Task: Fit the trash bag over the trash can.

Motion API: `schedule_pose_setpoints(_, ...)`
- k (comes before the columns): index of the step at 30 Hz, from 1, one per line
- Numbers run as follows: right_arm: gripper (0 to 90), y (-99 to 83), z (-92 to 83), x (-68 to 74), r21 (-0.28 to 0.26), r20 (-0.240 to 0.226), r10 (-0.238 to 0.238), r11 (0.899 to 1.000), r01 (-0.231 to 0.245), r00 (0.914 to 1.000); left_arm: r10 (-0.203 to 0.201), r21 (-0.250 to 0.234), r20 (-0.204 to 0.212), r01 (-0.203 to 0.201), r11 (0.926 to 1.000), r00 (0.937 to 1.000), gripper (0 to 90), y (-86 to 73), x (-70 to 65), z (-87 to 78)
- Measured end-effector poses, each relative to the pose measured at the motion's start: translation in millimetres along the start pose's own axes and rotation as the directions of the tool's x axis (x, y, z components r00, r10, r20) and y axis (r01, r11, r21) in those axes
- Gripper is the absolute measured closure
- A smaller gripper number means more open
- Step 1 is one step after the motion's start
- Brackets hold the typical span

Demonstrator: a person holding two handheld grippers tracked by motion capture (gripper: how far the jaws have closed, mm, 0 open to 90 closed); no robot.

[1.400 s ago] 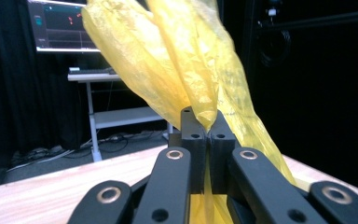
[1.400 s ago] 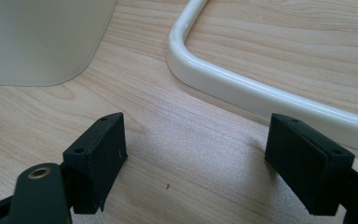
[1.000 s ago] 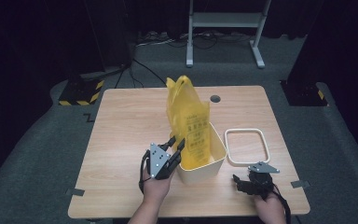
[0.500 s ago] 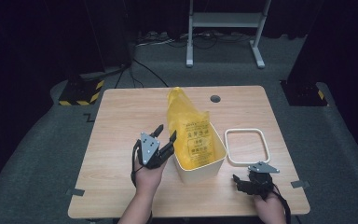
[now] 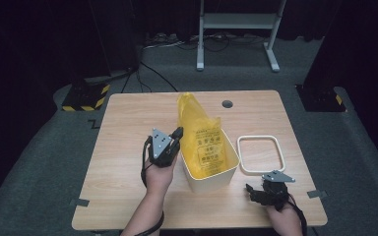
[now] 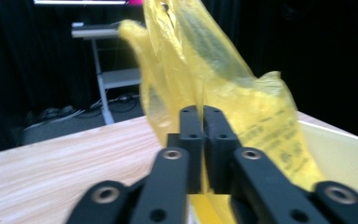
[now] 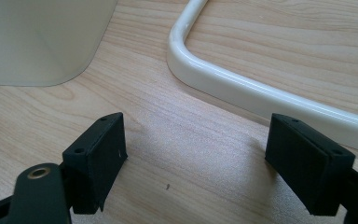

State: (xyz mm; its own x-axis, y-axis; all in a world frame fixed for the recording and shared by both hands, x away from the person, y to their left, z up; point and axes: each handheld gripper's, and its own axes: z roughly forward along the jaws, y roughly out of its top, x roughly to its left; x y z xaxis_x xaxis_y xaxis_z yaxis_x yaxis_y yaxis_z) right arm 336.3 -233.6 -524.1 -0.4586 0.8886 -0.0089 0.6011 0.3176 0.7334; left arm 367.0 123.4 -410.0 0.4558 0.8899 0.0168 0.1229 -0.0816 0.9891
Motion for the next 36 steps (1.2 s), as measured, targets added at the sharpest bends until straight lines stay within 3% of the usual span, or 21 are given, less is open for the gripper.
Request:
schedule_pose_setpoints(2,20.3,0.0,-0.1,0.0,-0.001,0.002,-0.005,1.0,0.005,1.0,0.004,-0.032,0.021,-0.004,0.9995,0.9998,90.0,0.5,-7.0,-9.5)
schedule_pose_setpoints(5,19.5,-1.5,-2.5,1.1,-0.011,-0.026,-0.035,0.999,0.035,0.999,0.046,-0.071,0.054,-0.042,0.9966,0.9975,90.0,-2.7,-21.2,-26.3)
schedule_pose_setpoints(7,20.7,-1.0,-5.3,2.4,-0.03,-0.011,-0.04,0.999,0.039,0.9991,0.049,-0.092,0.084,-0.041,0.9949,0.9953,90.0,-7.7,-28.3,-37.2)
schedule_pose_setpoints(11,21.8,3.6,-15.5,5.5,-0.107,0.01,-0.032,0.994,0.033,0.9994,0.066,-0.121,0.123,-0.051,0.9913,0.9902,90.0,-18.5,-38.8,-52.5)
schedule_pose_setpoints(14,19.5,6.5,-25.5,6.8,-0.167,-0.023,-0.015,0.986,0.011,0.9996,0.082,-0.126,0.144,-0.064,0.99,0.9862,90.0,-26.1,-47.0,-61.7)
schedule_pose_setpoints(20,21.0,13.5,-44.0,14.0,-0.294,-0.04,-0.007,0.956,-0.005,0.9992,0.099,-0.131,0.18,-0.076,0.9884,0.9786,90.0,-37.0,-57.7,-69.8)
schedule_pose_setpoints(22,25.2,16.7,-50.5,17.7,-0.332,-0.053,-0.014,0.943,-0.005,0.9985,0.121,-0.13,0.183,-0.098,0.9867,0.9757,90.0,-38.4,-60.0,-69.8)
schedule_pose_setpoints(26,27.9,26.9,-63.1,27.9,-0.411,-0.019,-0.037,0.911,0.026,0.9991,0.12,-0.118,0.191,-0.098,0.9881,0.9743,90.0,-43.3,-61.0,-69.3)
schedule_pose_setpoints(30,34.0,40.2,-72.4,37.0,-0.459,-0.02,-0.043,0.888,0.029,0.9989,0.12,-0.11,0.195,-0.099,0.989,0.9735,90.0,-46.3,-59.8,-69.8)
schedule_pose_setpoints(31,35.4,43.8,-74.4,39.9,-0.466,-0.02,-0.047,0.884,0.032,0.9987,0.104,-0.112,0.198,-0.083,0.9902,0.9747,90.0,-46.9,-60.1,-70.6)
schedule_pose_setpoints(36,38.6,61.0,-83.3,54.7,-0.531,-0.023,-0.049,0.847,0.029,0.9985,0.112,-0.11,0.205,-0.09,0.9898,0.9724,90.0,-48.8,-59.7,-73.6)
